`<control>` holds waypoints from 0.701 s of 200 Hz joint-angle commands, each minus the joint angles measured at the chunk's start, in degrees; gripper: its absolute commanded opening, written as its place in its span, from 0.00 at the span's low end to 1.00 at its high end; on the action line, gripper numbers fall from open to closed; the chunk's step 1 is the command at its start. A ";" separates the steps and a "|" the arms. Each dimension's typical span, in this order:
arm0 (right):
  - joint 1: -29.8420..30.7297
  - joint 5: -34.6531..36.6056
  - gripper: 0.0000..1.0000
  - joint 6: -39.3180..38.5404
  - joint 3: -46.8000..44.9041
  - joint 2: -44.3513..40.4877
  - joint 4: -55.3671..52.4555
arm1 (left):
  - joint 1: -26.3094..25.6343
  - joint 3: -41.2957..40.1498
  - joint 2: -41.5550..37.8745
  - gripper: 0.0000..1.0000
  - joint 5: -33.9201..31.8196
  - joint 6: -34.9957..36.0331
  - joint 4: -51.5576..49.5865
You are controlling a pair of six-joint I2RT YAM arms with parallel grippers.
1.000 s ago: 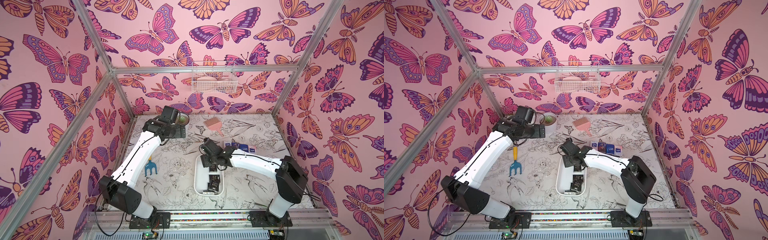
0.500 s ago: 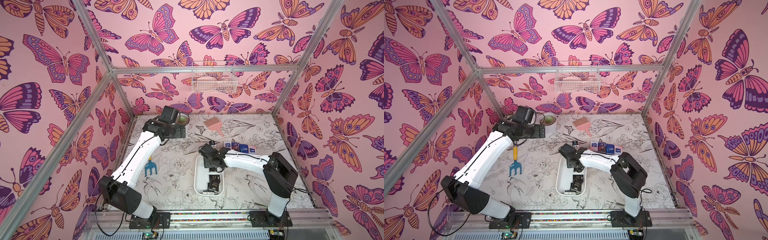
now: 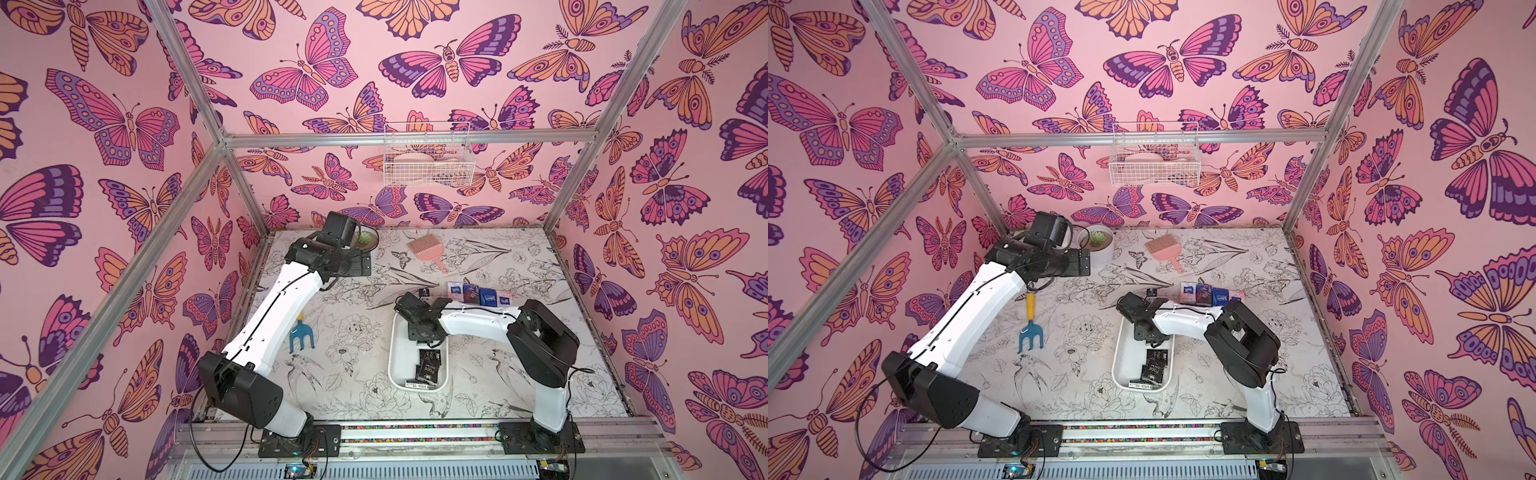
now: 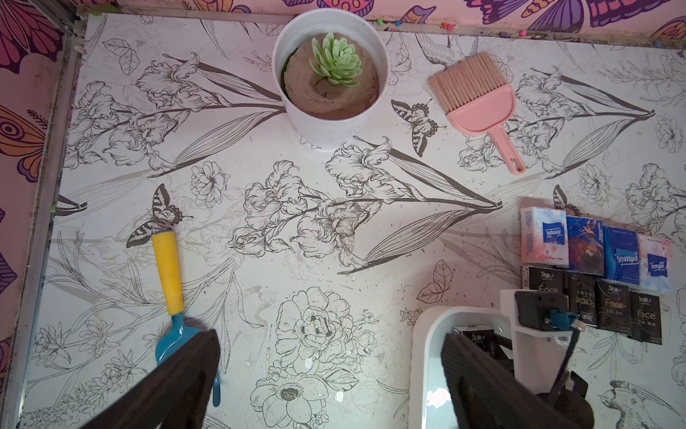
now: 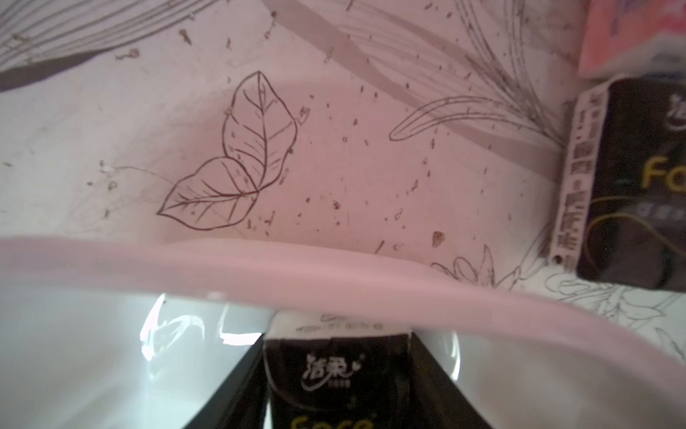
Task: Take the pocket tissues out of the storage box
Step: Pick up the pocket tissues from the storage box.
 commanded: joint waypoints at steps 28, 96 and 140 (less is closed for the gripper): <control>-0.20 -2.98 0.49 -1.68 -0.71 -5.02 1.32 | 0.27 -0.11 -0.88 1.00 -0.14 0.37 -0.60; -4.24 1.31 0.49 -6.06 -4.50 -22.32 -3.33 | 0.27 0.68 -0.74 1.00 0.29 0.14 -0.61; -18.43 -3.95 0.47 -8.99 -18.46 -29.76 -1.42 | 0.13 0.73 -0.89 1.00 0.29 0.06 -0.62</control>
